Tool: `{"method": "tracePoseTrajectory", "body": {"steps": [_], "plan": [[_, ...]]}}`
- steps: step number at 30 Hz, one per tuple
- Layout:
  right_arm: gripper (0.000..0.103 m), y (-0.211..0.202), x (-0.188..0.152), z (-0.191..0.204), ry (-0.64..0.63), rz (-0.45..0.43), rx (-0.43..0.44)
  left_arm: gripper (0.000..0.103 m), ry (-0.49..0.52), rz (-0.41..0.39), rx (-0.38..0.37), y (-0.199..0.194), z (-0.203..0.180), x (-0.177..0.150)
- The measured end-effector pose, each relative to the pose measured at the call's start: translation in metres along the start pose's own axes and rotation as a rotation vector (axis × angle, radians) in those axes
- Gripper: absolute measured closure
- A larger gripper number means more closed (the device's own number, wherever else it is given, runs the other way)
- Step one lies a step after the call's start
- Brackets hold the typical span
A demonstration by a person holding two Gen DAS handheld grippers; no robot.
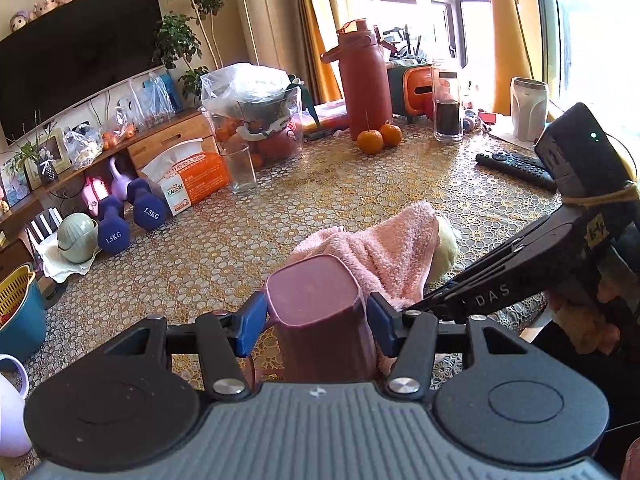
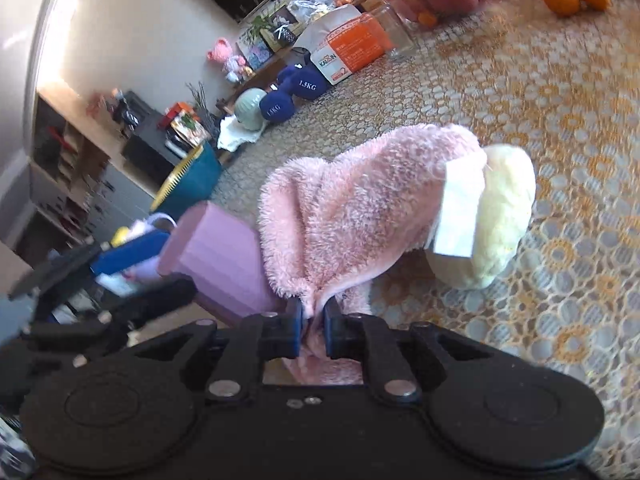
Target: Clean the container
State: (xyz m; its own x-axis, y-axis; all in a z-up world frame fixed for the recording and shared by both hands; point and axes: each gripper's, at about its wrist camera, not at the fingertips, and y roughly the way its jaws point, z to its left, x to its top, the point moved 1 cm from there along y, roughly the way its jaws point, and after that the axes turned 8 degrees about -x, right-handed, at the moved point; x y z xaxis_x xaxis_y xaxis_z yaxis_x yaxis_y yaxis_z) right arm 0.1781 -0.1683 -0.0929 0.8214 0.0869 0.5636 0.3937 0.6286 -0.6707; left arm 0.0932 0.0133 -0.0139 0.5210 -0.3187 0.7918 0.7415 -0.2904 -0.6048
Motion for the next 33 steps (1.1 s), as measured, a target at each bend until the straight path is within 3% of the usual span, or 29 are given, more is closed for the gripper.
{"method": "tracePoseTrajectory", "body": {"steps": [4, 5, 7, 12, 16, 19, 20, 22, 23, 24, 28, 33], "plan": [[0.076, -0.017, -0.005, 0.023, -0.285, -0.025, -0.176, 0.048, -0.001, -0.002, 0.004, 0.000, 0.000, 0.000], [0.069, -0.021, -0.007, 0.026, -0.327, -0.024, -0.194, 0.048, 0.000, -0.002, 0.005, 0.001, 0.000, 0.000], [0.068, -0.032, -0.010, 0.027, -0.366, -0.027, -0.213, 0.048, 0.000, -0.002, 0.006, 0.000, 0.000, -0.001], [0.052, -0.052, 0.002, 0.020, -0.283, -0.080, -0.178, 0.048, 0.000, 0.000, 0.010, 0.000, -0.001, -0.001], [0.049, -0.042, 0.018, 0.019, -0.223, -0.086, -0.143, 0.048, 0.001, 0.004, 0.012, 0.001, -0.001, 0.000], [0.049, -0.024, 0.019, 0.027, -0.244, -0.087, -0.175, 0.048, 0.000, 0.003, 0.012, 0.000, -0.001, 0.000], [0.051, -0.019, 0.019, 0.028, -0.250, -0.082, -0.184, 0.048, 0.001, 0.003, 0.012, 0.000, -0.001, 0.000], [0.072, -0.014, 0.017, 0.032, -0.263, -0.075, -0.171, 0.048, 0.001, 0.002, 0.011, 0.000, -0.001, 0.000], [0.093, -0.013, 0.016, 0.034, -0.277, -0.067, -0.173, 0.048, 0.001, 0.002, 0.010, 0.001, -0.001, 0.000], [0.099, -0.013, 0.015, 0.035, -0.289, -0.059, -0.173, 0.048, 0.000, 0.001, 0.009, 0.001, -0.001, 0.000], [0.100, -0.030, 0.020, 0.040, -0.281, -0.106, -0.132, 0.048, -0.001, 0.000, 0.010, 0.000, 0.000, 0.000], [0.100, -0.054, 0.040, 0.040, -0.141, -0.153, 0.050, 0.048, -0.002, 0.000, 0.007, 0.000, 0.000, 0.000]]}}
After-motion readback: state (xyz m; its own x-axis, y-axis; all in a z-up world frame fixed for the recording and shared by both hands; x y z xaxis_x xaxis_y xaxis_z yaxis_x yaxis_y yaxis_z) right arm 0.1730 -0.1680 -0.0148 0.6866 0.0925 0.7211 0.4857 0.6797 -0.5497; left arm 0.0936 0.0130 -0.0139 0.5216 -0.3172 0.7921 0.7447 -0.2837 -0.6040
